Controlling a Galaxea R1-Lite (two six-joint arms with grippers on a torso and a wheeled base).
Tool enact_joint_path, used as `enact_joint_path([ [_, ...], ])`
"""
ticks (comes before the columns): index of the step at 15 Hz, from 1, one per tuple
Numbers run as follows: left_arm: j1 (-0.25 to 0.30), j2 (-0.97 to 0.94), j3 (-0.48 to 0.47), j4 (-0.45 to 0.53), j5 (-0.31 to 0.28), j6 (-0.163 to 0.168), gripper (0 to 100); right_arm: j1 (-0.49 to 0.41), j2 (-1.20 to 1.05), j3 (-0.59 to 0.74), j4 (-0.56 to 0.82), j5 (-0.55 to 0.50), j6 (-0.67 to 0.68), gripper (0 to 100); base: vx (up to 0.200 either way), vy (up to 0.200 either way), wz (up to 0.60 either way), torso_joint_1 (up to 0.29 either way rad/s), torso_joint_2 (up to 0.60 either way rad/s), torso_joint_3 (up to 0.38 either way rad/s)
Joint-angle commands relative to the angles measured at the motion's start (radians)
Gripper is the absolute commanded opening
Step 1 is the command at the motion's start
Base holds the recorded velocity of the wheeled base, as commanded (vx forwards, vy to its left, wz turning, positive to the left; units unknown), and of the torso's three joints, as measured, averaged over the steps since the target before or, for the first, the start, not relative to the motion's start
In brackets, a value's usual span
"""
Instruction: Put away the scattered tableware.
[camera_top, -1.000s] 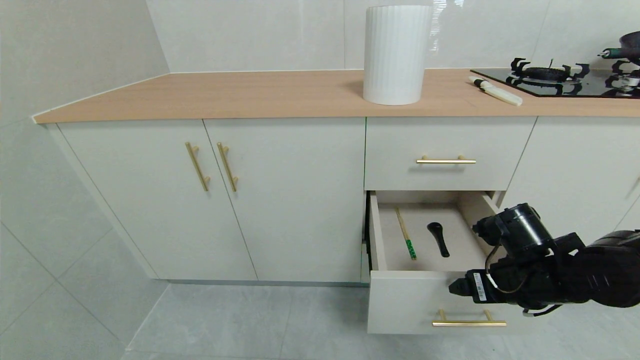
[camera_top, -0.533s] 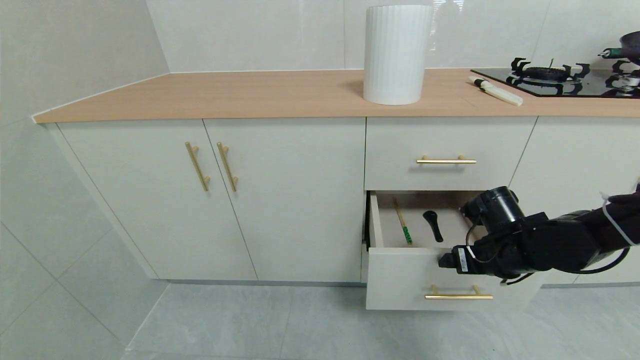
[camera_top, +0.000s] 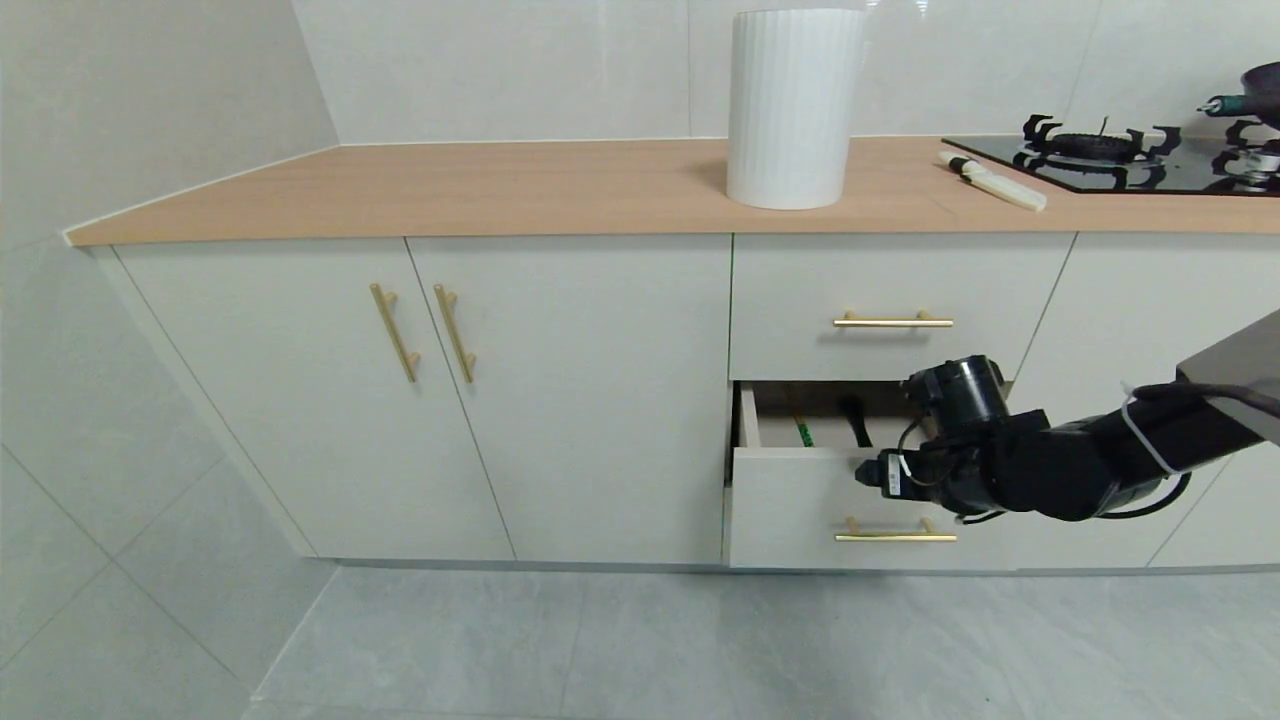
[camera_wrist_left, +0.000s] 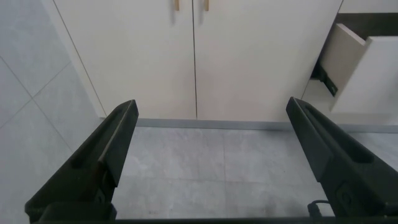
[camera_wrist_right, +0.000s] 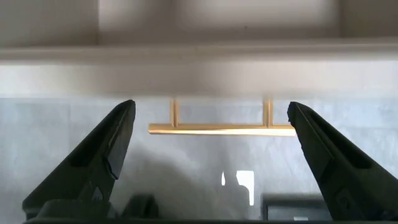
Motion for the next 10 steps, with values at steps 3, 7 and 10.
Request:
enact_joint_path([
  [3,0.001,0.001,0.000,0.000,0.000,0.000,100,0.000,0.085,0.006,-0.119,-0.029,0.003,100,0.000,0.000,0.00,0.000,0.00,0.000],
  [7,0.001,0.001,0.000,0.000,0.000,0.000,100,0.000,0.166,0.003,-0.283,-0.116,0.003,100,0.000,0.000,0.00,0.000,0.00,0.000],
  [10,0.000,0.001,0.000,0.000,0.000,0.000,100,0.000,0.218,-0.005,-0.412,-0.150,0.002,100,0.000,0.000,0.00,0.000,0.00,0.000],
])
